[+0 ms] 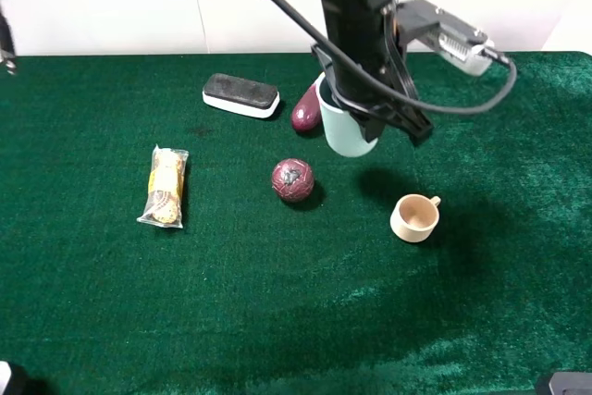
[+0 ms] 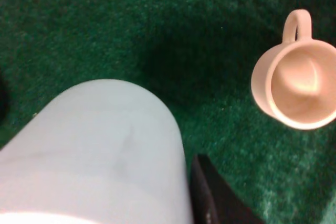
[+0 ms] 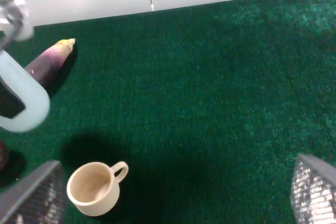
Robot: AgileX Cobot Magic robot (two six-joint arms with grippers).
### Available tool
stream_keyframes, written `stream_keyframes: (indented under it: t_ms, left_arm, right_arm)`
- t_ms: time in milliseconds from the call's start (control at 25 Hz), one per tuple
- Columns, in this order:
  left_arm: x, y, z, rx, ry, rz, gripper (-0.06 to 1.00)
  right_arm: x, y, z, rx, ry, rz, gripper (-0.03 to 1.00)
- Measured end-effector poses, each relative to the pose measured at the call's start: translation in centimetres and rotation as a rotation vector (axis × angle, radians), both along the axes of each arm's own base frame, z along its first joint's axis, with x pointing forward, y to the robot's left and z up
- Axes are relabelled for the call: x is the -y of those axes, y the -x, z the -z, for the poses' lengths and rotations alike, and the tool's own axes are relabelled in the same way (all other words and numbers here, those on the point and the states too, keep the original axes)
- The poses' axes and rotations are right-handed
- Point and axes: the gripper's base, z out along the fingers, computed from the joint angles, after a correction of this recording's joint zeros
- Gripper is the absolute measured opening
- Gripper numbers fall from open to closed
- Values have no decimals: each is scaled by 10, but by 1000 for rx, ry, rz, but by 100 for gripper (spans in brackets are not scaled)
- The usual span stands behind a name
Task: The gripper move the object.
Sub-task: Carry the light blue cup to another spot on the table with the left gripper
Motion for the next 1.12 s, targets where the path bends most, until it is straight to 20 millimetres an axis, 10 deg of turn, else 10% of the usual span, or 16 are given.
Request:
stream_keyframes:
  t_ms: [760,1120]
  left_arm:
    - [18,0,64,-52,-13,2,8]
    - [19,0,64,-51,-11,3,8]
  right_arm:
    - [0,0,0,0,0,0,65]
    - [0,0,0,0,0,0,65]
